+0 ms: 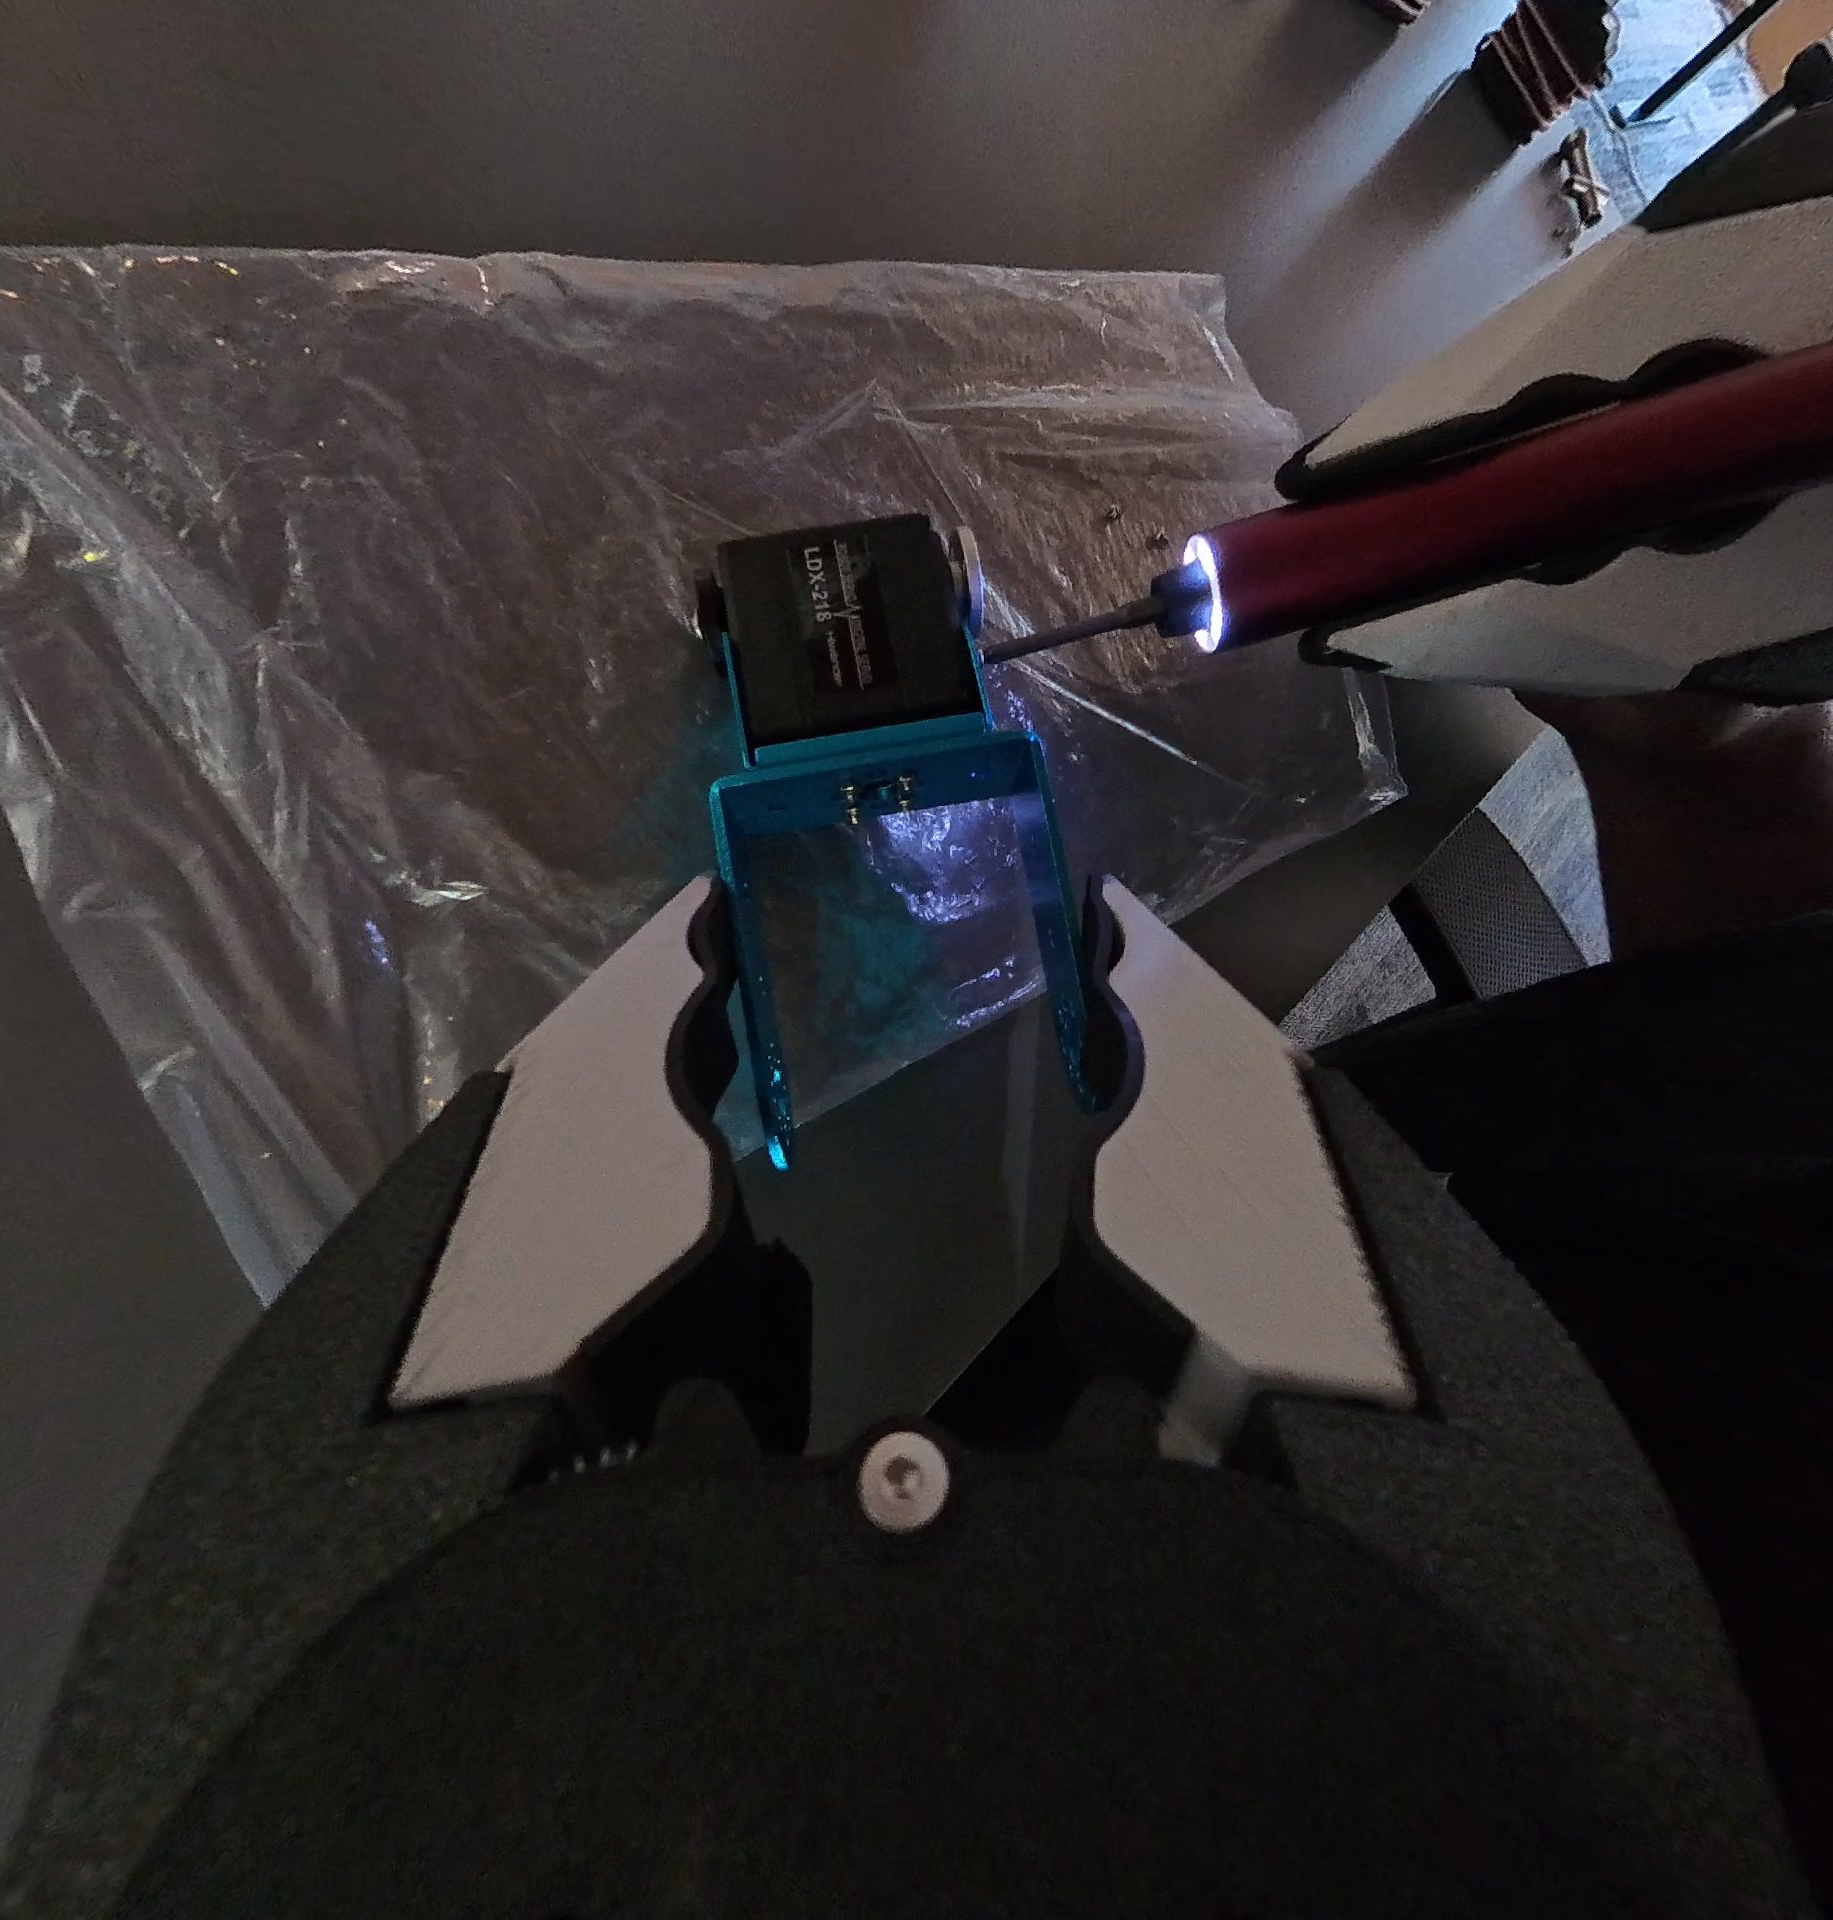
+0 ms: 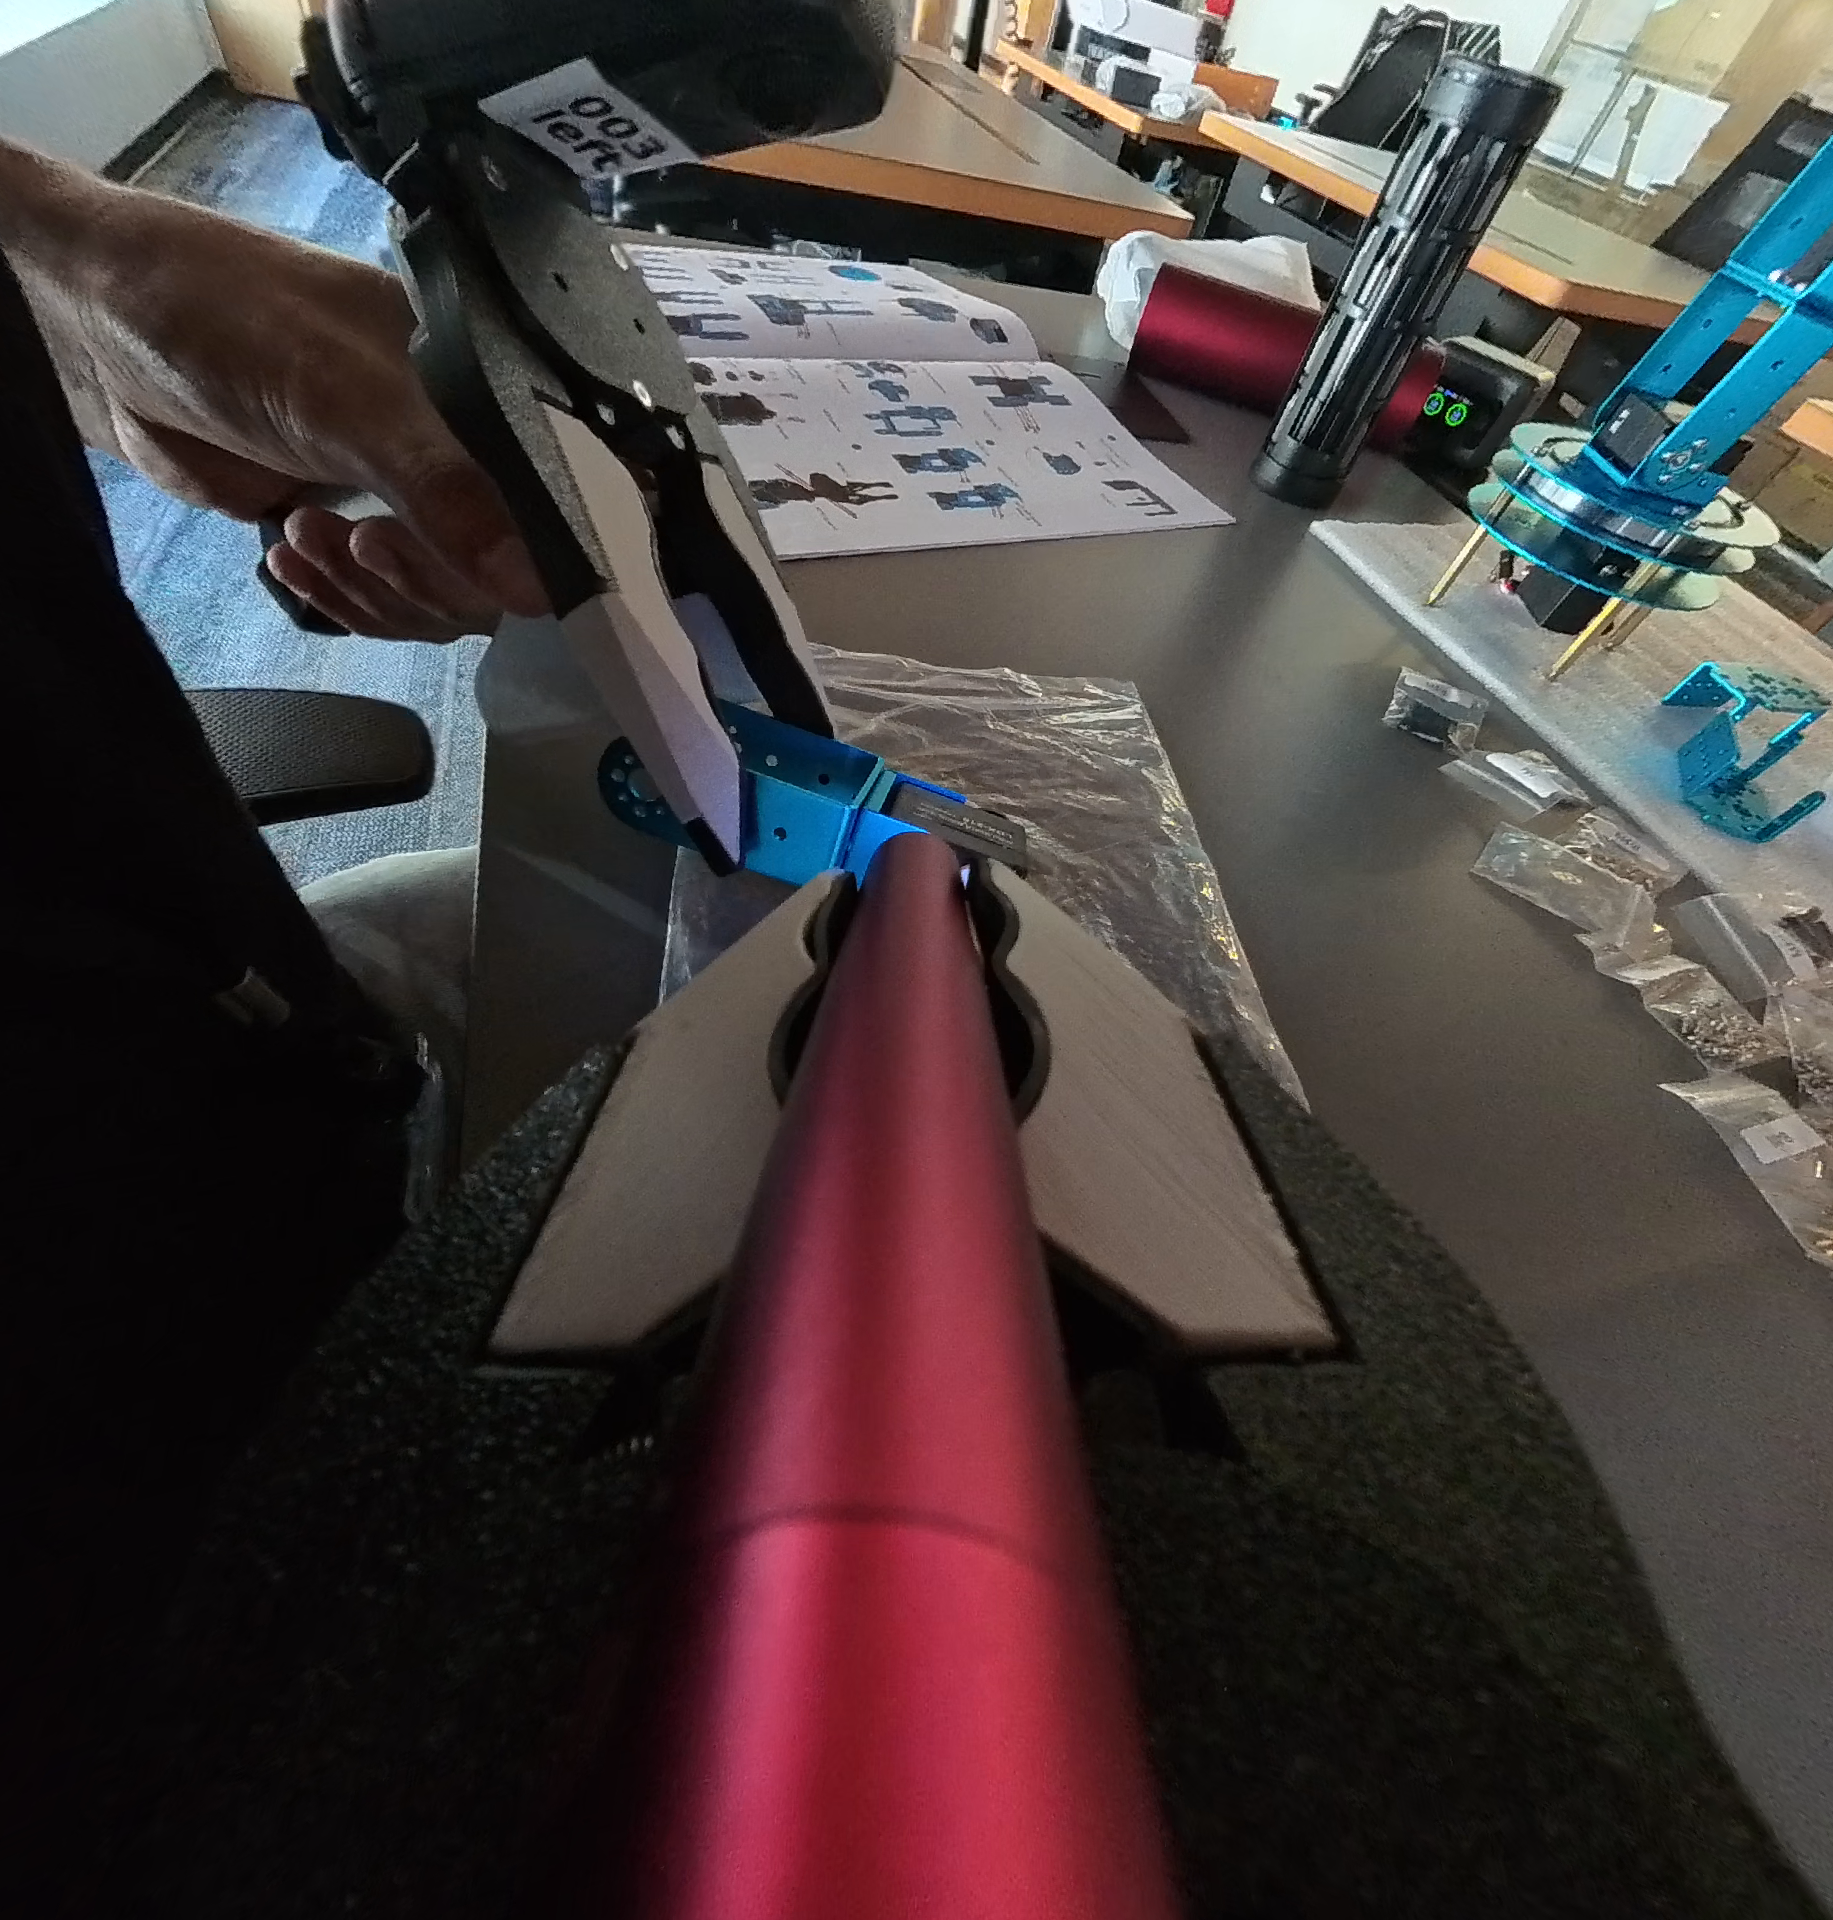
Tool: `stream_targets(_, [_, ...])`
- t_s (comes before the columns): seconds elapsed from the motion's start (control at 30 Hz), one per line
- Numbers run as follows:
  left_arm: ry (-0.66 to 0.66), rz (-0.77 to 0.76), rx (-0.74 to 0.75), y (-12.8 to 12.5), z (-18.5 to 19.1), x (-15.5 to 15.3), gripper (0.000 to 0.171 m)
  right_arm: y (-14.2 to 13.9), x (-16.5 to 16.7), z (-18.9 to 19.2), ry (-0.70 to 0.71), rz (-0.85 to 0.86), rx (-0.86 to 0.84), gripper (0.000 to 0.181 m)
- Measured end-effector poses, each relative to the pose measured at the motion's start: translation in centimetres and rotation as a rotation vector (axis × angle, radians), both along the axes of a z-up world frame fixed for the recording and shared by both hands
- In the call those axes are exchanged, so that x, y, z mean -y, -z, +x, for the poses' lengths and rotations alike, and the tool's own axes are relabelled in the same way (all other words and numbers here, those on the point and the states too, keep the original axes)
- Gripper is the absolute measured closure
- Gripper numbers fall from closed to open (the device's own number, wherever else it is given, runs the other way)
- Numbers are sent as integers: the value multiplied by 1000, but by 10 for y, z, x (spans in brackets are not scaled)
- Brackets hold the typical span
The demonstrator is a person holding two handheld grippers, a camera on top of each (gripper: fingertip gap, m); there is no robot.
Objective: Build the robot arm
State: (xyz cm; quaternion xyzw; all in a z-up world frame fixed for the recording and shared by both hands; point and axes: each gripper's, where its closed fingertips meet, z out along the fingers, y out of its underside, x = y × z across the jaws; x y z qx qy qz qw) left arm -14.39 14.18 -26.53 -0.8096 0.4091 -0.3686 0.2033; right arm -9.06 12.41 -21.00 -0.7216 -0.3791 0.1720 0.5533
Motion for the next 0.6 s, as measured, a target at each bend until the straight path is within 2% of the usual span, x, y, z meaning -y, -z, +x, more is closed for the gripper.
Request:
stream_targets(0.2, [-3,-9,7,-1,0,-1,106,1,-4,4,53,-20,-4,159])
stream_targets(0.6, [9,6,-15,0,1,-1,105,-1,-6,5,67,-16,-18,158])
